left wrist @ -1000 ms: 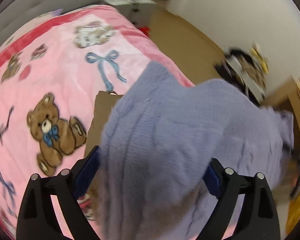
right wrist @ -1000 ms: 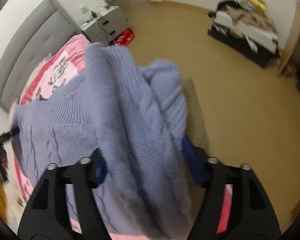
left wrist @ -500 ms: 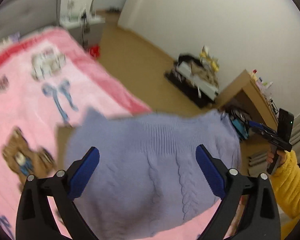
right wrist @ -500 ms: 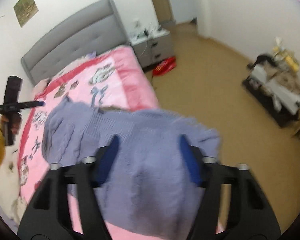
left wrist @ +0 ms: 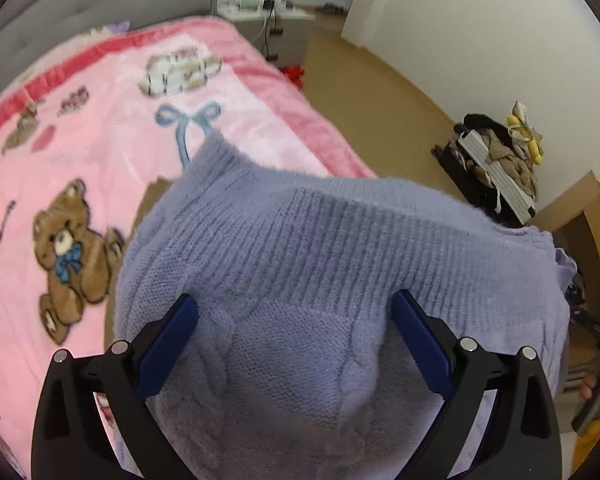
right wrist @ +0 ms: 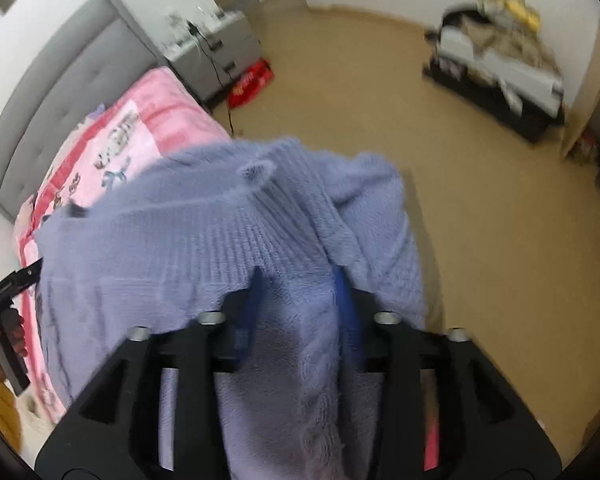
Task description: Fold large clothes
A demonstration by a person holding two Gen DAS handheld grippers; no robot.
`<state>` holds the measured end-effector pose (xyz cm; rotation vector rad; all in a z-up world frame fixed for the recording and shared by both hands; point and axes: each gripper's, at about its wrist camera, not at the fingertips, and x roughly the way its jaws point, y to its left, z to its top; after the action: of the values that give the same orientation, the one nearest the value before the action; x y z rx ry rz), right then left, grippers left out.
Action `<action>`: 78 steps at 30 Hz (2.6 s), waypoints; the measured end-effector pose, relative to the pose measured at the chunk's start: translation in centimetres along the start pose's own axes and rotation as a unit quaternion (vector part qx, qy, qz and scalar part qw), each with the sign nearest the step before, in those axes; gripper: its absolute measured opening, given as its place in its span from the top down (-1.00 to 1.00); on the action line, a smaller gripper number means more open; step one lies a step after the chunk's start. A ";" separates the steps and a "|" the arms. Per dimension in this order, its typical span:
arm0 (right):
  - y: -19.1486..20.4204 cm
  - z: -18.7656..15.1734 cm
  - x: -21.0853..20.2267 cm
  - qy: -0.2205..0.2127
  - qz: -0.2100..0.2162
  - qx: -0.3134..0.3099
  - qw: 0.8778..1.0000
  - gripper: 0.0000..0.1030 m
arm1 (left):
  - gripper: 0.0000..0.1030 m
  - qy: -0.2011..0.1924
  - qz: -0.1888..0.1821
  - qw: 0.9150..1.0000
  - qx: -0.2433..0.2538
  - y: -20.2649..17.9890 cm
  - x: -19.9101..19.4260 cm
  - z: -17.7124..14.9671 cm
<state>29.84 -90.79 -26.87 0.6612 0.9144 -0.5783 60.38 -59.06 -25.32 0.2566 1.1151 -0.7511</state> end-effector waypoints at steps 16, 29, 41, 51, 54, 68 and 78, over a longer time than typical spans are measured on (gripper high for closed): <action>9.0 -8.2 -16.7 -0.167 -0.018 -0.128 0.977 -0.84 | -0.90 -0.128 0.037 0.991 0.011 -8.1 -14.8 -8.8; 10.1 -14.6 -23.9 -0.149 -0.025 -0.101 0.983 -0.85 | -0.90 -0.163 0.061 0.983 0.062 -18.2 -24.6 -17.6; 9.2 -15.9 -27.4 -0.160 -0.040 -0.093 0.982 -0.85 | -0.90 -0.163 0.037 0.985 0.039 -19.0 -27.9 -19.1; 10.3 -15.8 -27.6 -0.158 -0.034 -0.108 0.981 -0.85 | -0.90 -0.181 0.052 0.981 0.043 -18.0 -29.3 -18.9; 10.5 -15.7 -27.5 -0.157 -0.037 -0.115 0.980 -0.85 | -0.90 -0.179 0.053 0.982 0.040 -17.6 -29.3 -18.9; 11.3 -15.4 -27.1 -0.151 -0.034 -0.128 0.980 -0.85 | -0.90 -0.177 0.051 0.982 0.051 -17.9 -29.2 -19.7; 11.4 -15.7 -27.2 -0.154 -0.030 -0.128 0.979 -0.85 | -0.90 -0.179 0.048 0.981 0.053 -18.1 -29.4 -19.9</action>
<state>16.37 -67.15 -7.53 0.3012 0.7037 -0.5853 27.46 -49.35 -5.08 0.2519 0.7185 -0.7378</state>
